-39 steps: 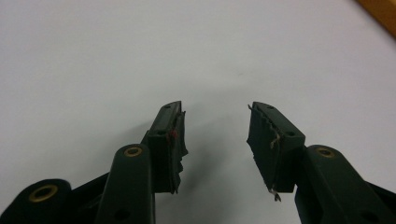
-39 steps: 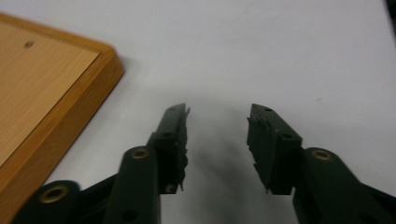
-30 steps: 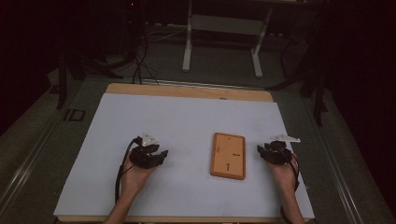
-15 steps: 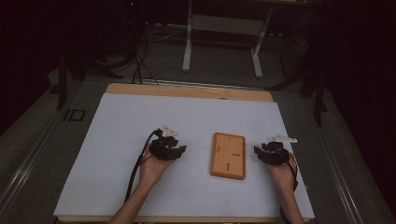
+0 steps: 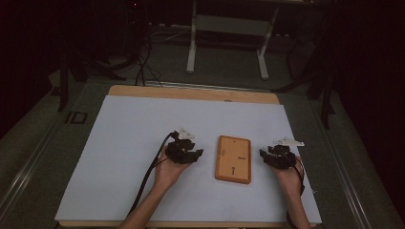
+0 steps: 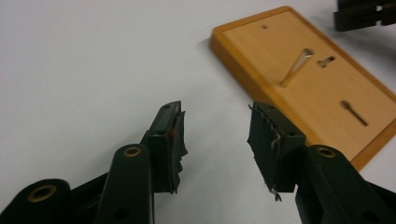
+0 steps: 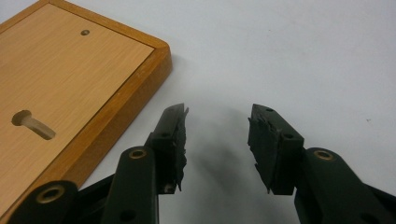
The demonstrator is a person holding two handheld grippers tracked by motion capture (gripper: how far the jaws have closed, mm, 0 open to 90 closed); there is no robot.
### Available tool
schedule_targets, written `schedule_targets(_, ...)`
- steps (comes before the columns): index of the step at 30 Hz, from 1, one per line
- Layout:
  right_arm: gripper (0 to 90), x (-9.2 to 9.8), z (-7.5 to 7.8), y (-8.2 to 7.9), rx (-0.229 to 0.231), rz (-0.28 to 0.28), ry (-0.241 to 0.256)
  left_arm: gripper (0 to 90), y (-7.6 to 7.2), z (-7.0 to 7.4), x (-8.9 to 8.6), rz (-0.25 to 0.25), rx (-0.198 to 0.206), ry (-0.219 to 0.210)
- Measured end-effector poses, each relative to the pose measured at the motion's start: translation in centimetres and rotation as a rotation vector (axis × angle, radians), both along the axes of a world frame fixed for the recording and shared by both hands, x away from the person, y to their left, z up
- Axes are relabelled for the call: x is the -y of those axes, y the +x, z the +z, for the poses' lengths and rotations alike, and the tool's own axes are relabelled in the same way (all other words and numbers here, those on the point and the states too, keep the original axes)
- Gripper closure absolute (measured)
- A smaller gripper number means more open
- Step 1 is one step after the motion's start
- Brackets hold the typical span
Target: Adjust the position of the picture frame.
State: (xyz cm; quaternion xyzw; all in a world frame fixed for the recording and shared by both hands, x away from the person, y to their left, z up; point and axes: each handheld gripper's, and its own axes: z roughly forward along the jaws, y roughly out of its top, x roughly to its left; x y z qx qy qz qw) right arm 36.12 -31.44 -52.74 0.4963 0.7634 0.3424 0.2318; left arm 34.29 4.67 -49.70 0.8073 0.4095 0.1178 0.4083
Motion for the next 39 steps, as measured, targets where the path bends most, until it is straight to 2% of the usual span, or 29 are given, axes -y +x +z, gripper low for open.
schedule_targets(6, 54.4, 0.1, 0.0, -0.1, 0.009, -0.002, -0.003, 56.1, 0.0, -0.3, 1.7, -0.040, -0.007, 0.015)
schedule_targets(8, 54.4, 0.1, 0.0, -0.1, 0.012, -0.001, -0.003, 58.7, 0.0, -0.5, 2.2, -0.046, -0.004, 0.033)
schedule_targets(10, 54.3, 0.1, 0.0, -0.1, 0.012, 0.000, -0.004, 59.0, 0.0, -0.6, 2.6, -0.049, -0.009, 0.033)
schedule_targets(21, 53.4, 0.0, 0.0, -0.1, 0.018, 0.012, -0.014, 59.2, 0.3, -1.1, 4.7, -0.051, -0.017, -0.016)
schedule_targets(25, 53.3, 0.0, -0.1, -0.1, 0.019, 0.011, -0.013, 59.8, 0.3, -1.2, 5.1, -0.050, -0.018, -0.020)
schedule_targets(34, 52.7, 0.1, -0.1, -0.1, 0.021, 0.011, -0.014, 63.3, 0.7, -1.9, 7.2, -0.050, -0.022, -0.032)
schedule_targets(39, 52.6, 0.2, -0.1, -0.1, 0.021, 0.008, -0.014, 66.6, 0.9, -2.1, 8.1, -0.035, -0.016, -0.032)
